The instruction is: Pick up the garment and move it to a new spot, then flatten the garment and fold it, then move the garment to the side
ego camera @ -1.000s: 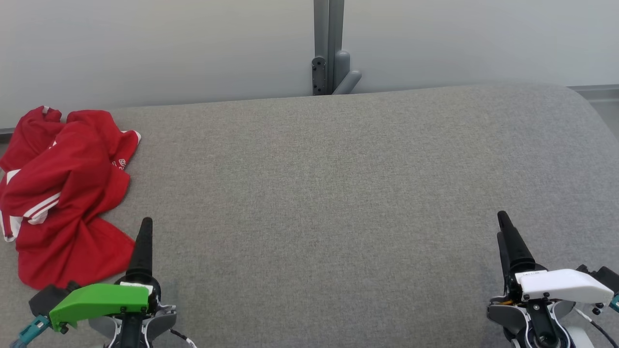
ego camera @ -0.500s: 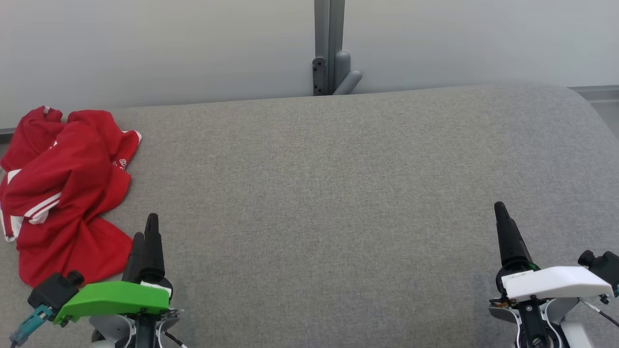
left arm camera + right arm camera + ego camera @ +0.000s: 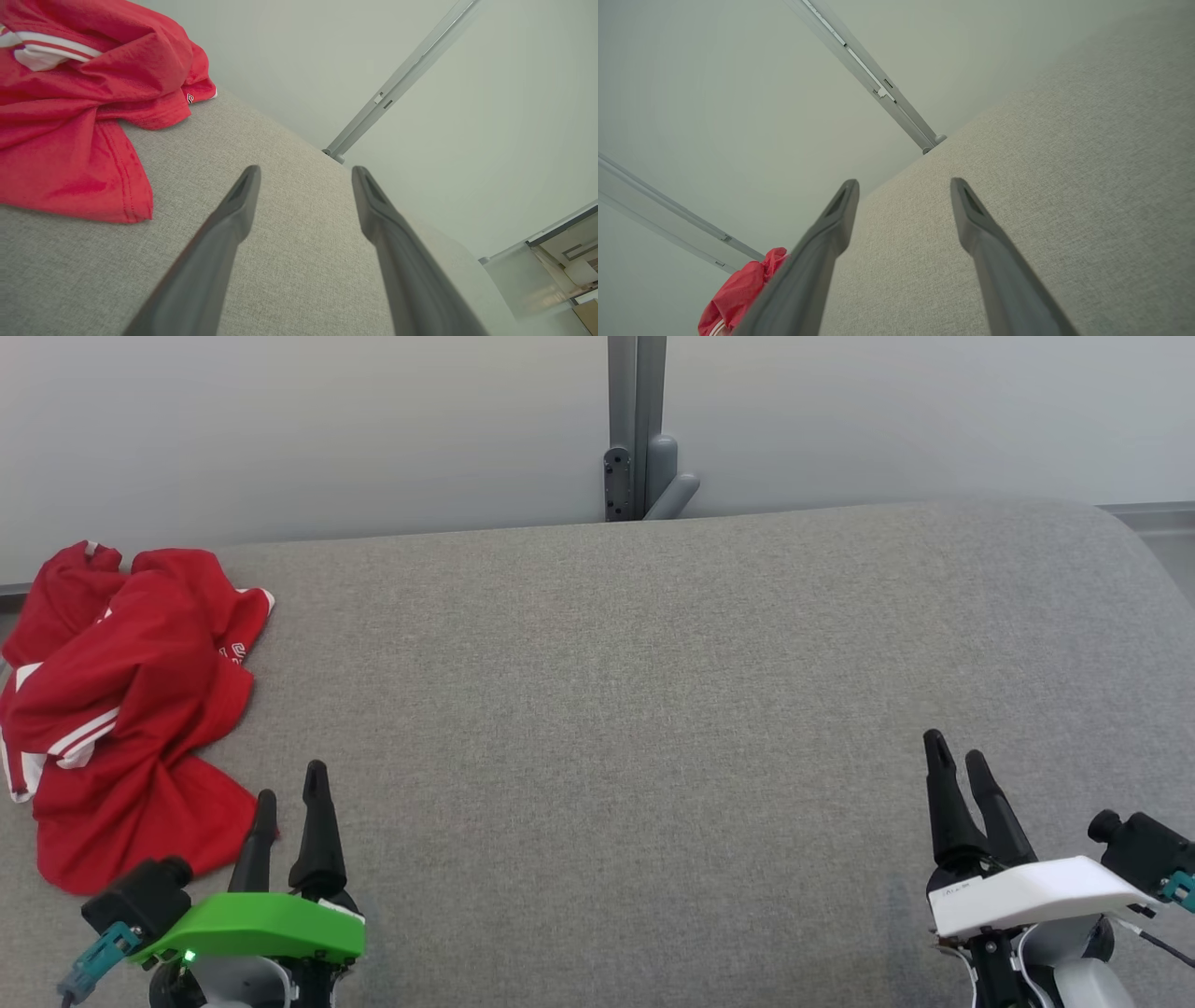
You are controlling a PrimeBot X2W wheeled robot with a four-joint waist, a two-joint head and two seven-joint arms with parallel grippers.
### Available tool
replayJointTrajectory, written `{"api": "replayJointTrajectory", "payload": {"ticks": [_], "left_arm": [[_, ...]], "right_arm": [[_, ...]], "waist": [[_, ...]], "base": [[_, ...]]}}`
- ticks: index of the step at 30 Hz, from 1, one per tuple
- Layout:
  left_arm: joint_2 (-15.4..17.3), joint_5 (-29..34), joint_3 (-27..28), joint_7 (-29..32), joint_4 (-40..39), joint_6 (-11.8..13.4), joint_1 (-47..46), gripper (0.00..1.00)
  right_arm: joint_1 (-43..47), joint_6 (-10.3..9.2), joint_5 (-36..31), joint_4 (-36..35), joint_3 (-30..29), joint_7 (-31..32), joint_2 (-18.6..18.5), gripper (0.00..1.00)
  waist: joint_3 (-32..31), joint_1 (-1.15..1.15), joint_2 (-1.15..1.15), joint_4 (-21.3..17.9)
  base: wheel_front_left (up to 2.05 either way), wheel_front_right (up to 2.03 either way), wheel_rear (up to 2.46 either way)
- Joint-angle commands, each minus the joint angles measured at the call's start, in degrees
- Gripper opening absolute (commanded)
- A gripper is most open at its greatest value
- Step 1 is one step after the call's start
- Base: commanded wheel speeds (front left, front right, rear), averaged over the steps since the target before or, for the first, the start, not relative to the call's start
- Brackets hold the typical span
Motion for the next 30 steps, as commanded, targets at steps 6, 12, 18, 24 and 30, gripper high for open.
{"api": "replayJointTrajectory", "payload": {"ticks": [6,12,18,24,30], "left_arm": [[0.43,5.71,-0.48,-1.41,-1.35,0.62,0.73,1.0],[0.46,10.62,-0.51,-2.47,-1.81,1.1,1.66,1.0],[0.48,14.52,-0.18,-3.49,-2.1,1.54,2.65,1.0],[0.51,18.13,-0.31,-4.47,-1.87,1.83,3.34,1.0],[0.53,21.1,-0.69,-5.38,-1.1,1.19,3.75,1.0]], "right_arm": [[0.46,0.02,-6.41,-1.06,0.8,-1.29,-0.41,1.0],[0.85,0.02,-10.88,-0.64,1.18,-2.17,-0.42,1.0],[1.16,0.02,-14.81,-0.52,1.36,-2.98,-0.45,1.0],[1.44,0.03,-18.37,-0.93,1.58,-3.72,-0.47,1.0],[1.84,0.03,-21.72,-1.19,1.96,-4.47,-0.5,1.0]], "waist": [[-0.04,0.0,0.07,-0.04],[-0.05,0.0,0.07,-0.08],[-0.09,0.0,0.08,-0.09],[-0.1,0.0,0.09,-0.09],[-0.1,0.0,0.09,-0.11]], "base": [[0.0,0.0,0.0],[0.0,0.0,0.0],[0.0,0.0,0.0],[0.0,0.0,0.0],[0.0,0.0,0.0]]}}
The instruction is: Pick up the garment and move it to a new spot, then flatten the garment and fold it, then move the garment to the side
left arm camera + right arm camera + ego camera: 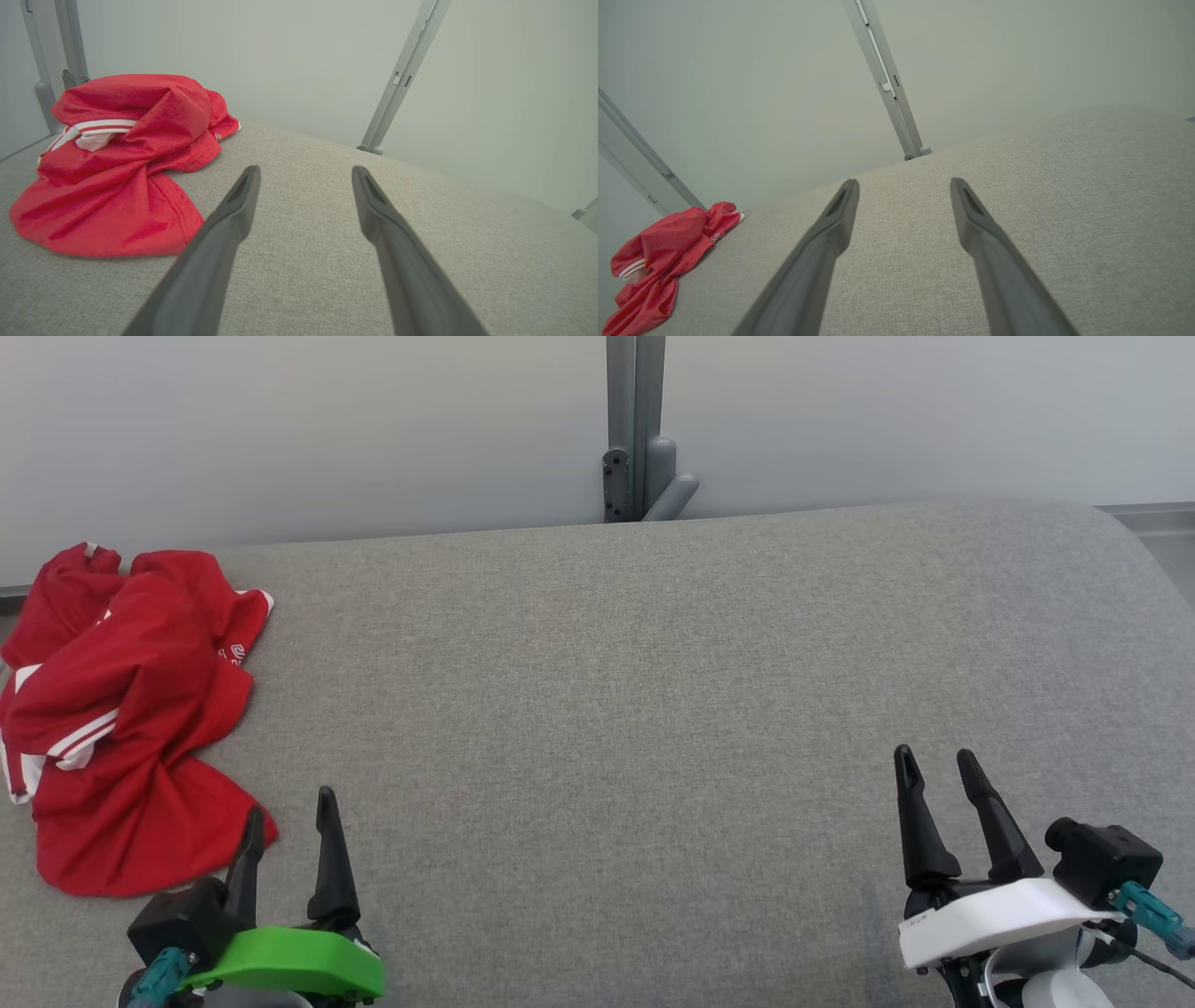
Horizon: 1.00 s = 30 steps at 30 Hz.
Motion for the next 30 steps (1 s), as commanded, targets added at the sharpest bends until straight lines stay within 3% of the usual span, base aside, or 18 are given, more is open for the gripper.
{"api": "replayJointTrajectory", "payload": {"ticks": [1,12,30], "left_arm": [[0.47,2.04,-0.29,-0.69,-0.22,-0.37,0.59,1.0],[0.51,7.62,-0.45,-2.29,-0.1,-0.46,1.25,1.0],[0.54,11.55,-0.02,-4.5,-0.76,0.43,2.44,1.0]], "right_arm": [[0.51,0.03,-2.12,-0.77,0.2,-0.64,-0.36,1.0],[1.02,0.03,-7.84,-1.14,0.61,-1.8,-0.4,1.0],[1.93,0.03,-15.56,-2.51,0.64,-3.57,-0.43,1.0]], "waist": [[0.0,0.0,0.1,-0.01],[0.08,0.0,0.11,-0.11],[0.24,0.0,0.13,-0.15]], "base": [[0.0,0.0,0.0],[0.0,0.0,0.0],[0.0,0.0,0.0]]}}
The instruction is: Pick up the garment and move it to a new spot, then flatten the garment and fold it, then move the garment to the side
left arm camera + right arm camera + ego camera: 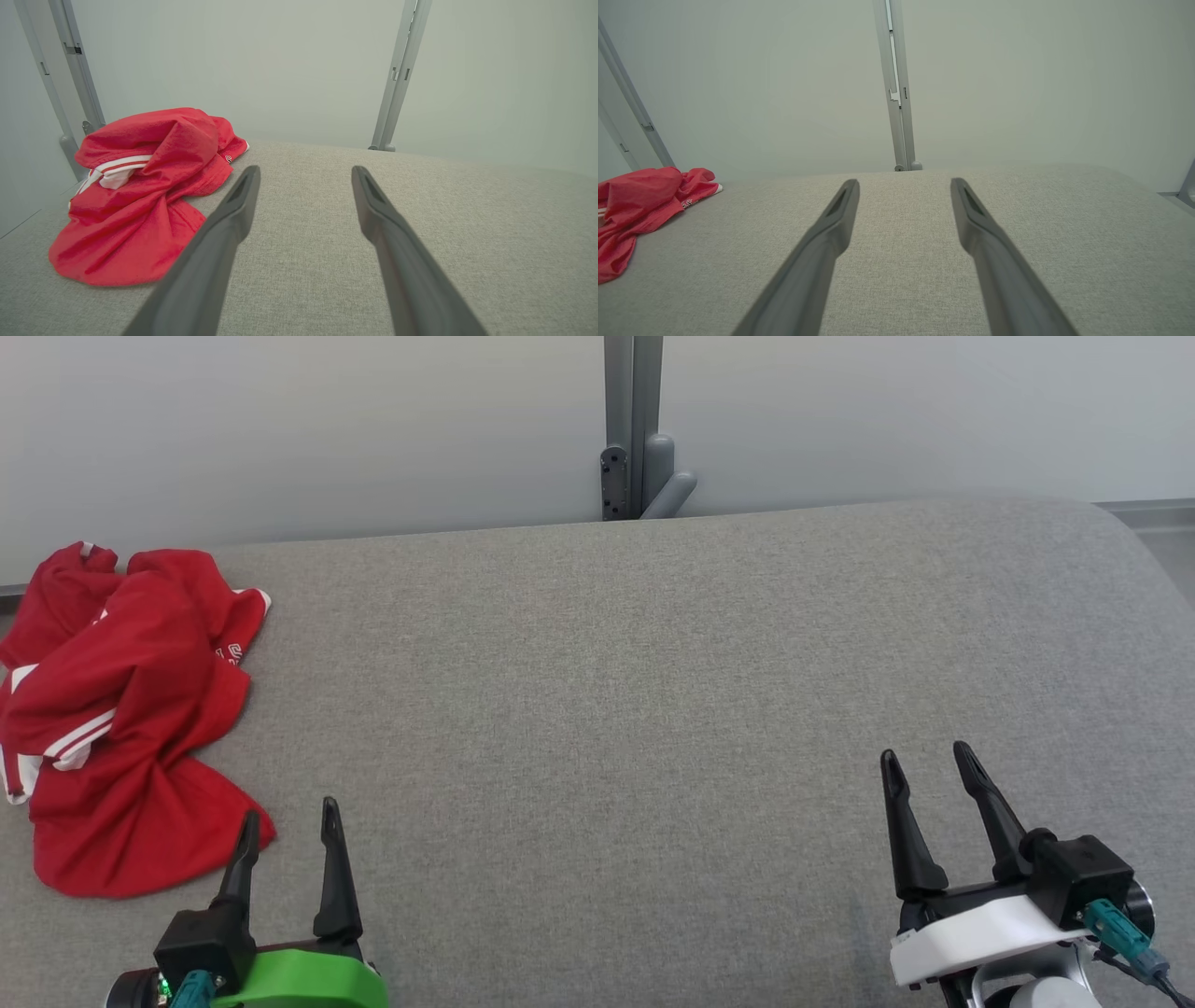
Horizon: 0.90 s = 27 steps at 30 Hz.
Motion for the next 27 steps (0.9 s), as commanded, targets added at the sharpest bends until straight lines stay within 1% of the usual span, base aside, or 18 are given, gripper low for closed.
{"api": "replayJointTrajectory", "payload": {"ticks": [1,11,27], "left_arm": [[0.41,1.15,-0.11,-0.53,-0.41,0.37,0.84,1.0],[0.43,3.47,-0.51,-1.7,-0.01,0.41,1.33,1.0],[0.43,3.11,-0.45,-1.52,0.75,0.23,1.05,1.0]], "right_arm": [[0.67,0.02,-1.36,-0.5,0.0,-0.42,-0.3,1.0],[1.03,0.02,-5.03,-0.88,0.26,-1.37,-0.32,1.0],[0.97,0.01,-4.65,-0.53,0.12,-1.29,-0.31,1.0]], "waist": [[0.03,0.0,0.13,0.0],[0.05,0.0,0.14,0.03],[0.04,0.0,0.14,0.05]], "base": [[0.0,0.0,0.0],[0.0,0.0,0.0],[0.0,0.0,0.0]]}}
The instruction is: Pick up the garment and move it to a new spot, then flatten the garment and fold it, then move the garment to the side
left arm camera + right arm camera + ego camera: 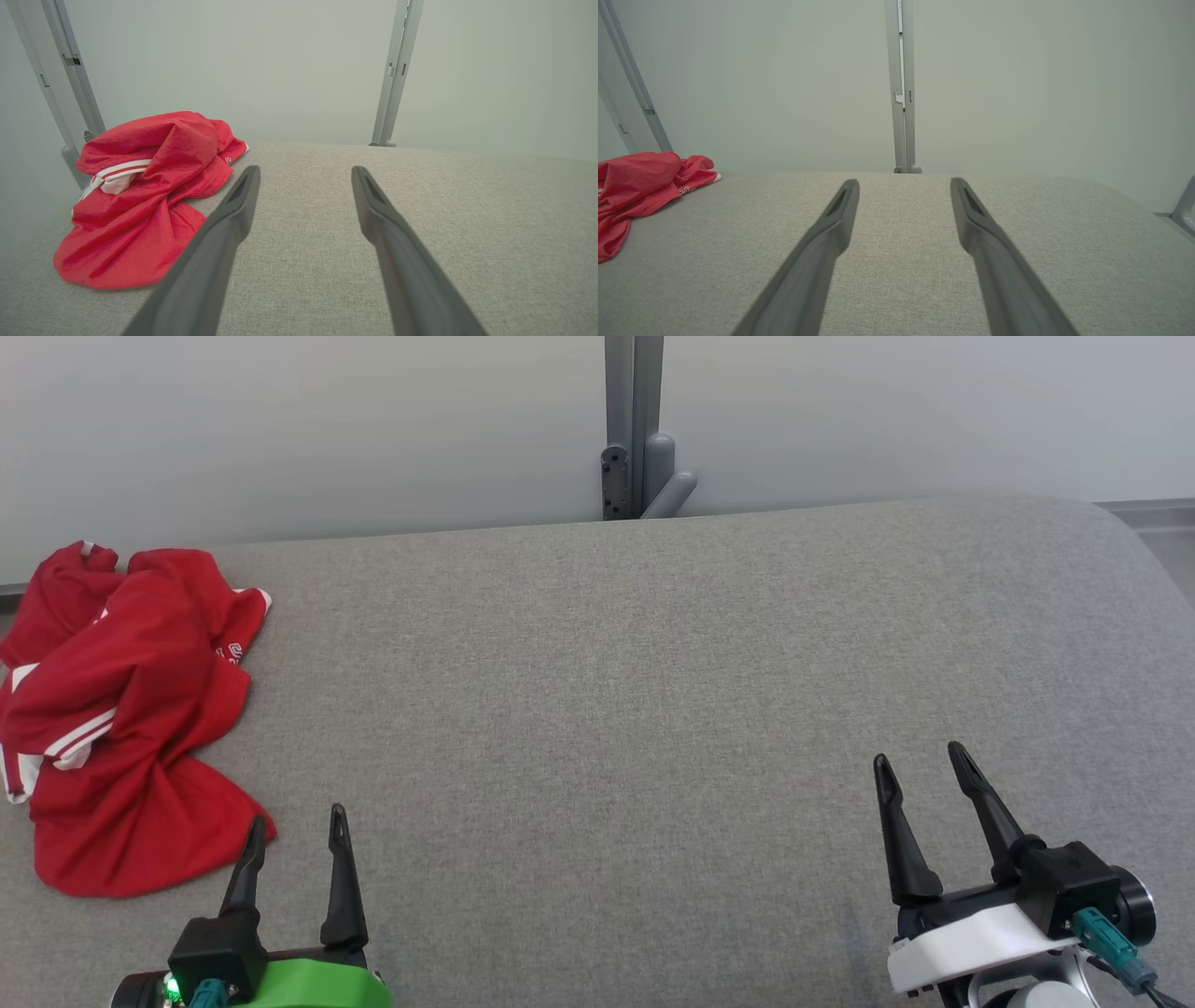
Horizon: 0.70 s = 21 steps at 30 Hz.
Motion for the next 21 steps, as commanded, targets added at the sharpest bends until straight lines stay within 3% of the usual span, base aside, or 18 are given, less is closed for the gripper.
{"api": "replayJointTrajectory", "payload": {"ticks": [1,21], "left_arm": [[0.4,0.4,0.05,-0.05,0.14,0.05,0.52,1.0],[0.4,0.46,0.22,-0.05,0.37,0.05,-0.14,1.0]], "right_arm": [[0.49,0.02,-0.3,-0.04,-0.05,-0.25,-0.26,1.0],[0.8,0.01,-0.08,-0.24,-0.76,-0.21,-0.24,1.0]], "waist": [[-0.01,0.0,0.15,0.01],[-0.14,0.0,0.15,1.82]], "base": [[0.0,0.0,0.0],[0.0,0.0,0.0]]}}
